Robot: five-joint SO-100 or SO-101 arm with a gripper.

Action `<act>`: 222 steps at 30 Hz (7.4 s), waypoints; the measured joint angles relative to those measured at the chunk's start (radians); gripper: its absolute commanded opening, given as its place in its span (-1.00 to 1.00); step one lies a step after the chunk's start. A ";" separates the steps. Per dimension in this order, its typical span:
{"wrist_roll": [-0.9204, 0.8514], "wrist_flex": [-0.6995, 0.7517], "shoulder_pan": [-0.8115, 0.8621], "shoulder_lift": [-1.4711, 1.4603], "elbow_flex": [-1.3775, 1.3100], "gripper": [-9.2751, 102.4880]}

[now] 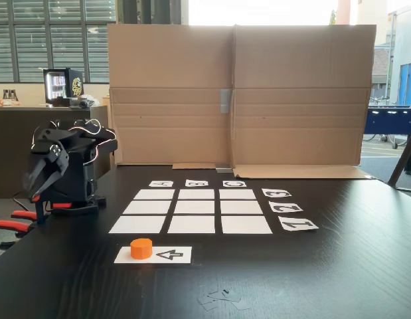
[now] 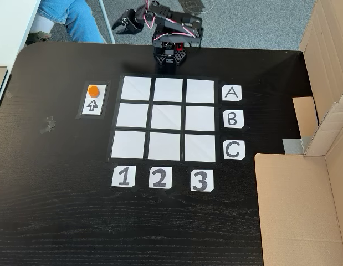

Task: Pick up the round, orange token and place it in the grid on square B2.

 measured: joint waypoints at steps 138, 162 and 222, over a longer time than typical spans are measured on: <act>-0.067 0.551 -0.790 -2.086 -1.816 -0.83; -0.097 0.543 -0.796 -1.930 -1.753 -0.84; -0.074 0.561 -1.698 -1.514 -1.212 -0.83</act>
